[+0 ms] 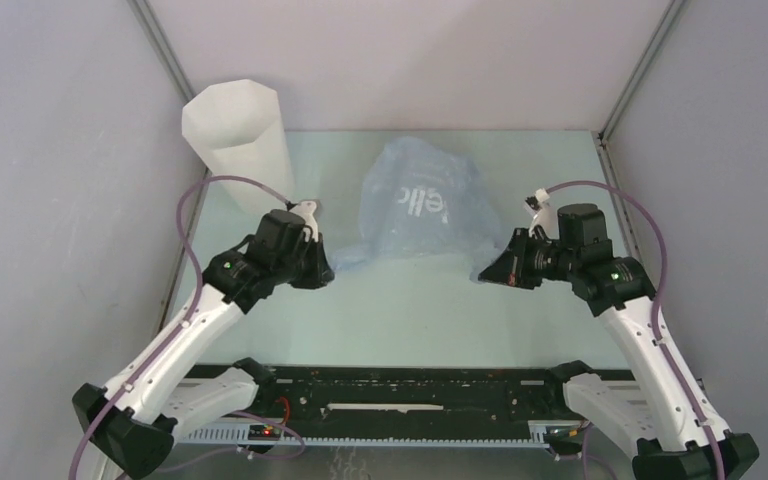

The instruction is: Put the trash bags into the trash bin

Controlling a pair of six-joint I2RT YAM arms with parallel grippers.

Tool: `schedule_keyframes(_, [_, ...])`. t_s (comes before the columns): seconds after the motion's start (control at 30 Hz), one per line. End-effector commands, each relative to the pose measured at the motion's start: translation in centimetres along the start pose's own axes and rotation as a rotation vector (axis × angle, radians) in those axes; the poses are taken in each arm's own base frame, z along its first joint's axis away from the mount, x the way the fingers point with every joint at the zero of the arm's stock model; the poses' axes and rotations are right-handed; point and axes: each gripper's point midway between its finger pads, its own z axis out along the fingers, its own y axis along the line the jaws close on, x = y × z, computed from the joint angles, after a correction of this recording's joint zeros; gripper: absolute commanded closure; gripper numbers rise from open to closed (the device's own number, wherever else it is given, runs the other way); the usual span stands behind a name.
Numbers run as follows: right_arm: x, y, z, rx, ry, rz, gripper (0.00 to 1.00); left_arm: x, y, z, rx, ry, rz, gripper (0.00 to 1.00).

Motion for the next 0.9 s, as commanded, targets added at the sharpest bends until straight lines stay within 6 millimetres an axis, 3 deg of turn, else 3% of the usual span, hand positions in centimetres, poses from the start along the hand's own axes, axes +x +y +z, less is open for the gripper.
schedule_keyframes(0.0, [-1.6,4.0,-0.9,-0.138,-0.029,0.007,1.00,-3.4,-2.1,-3.0,0.092,-0.135,0.022,0.88])
schedule_keyframes(0.07, [-1.9,4.9,-0.6,-0.158,-0.043,0.002,1.00,-4.1,-2.9,-3.2,0.125,-0.147,0.009,0.83])
schedule_keyframes(0.17, [-2.5,5.6,-0.5,-0.176,-0.063,0.033,1.00,-5.2,-3.6,-3.9,0.149,-0.189,-0.028,0.64])
schedule_keyframes(0.27, [-3.6,5.8,-0.3,-0.172,-0.100,0.079,1.00,-5.5,-3.8,-4.5,0.160,-0.223,-0.122,0.39])
schedule_keyframes(0.37, [-4.6,6.7,-0.2,-0.200,-0.127,0.128,1.00,-4.5,-4.8,-4.9,0.222,-0.187,-0.232,0.17])
schedule_keyframes(0.5, [-6.1,7.9,0.0,-0.240,-0.171,0.163,1.00,-2.8,-6.3,-5.6,0.342,-0.172,-0.332,0.10])
schedule_keyframes(0.63, [-7.5,8.5,0.3,-0.263,-0.206,0.232,1.00,-0.5,-7.1,-5.4,0.402,-0.177,-0.290,0.03])
schedule_keyframes(0.87, [-8.7,9.4,0.2,-0.301,-0.233,0.270,1.00,3.9,-6.7,-0.4,0.224,-0.082,-0.102,0.00])
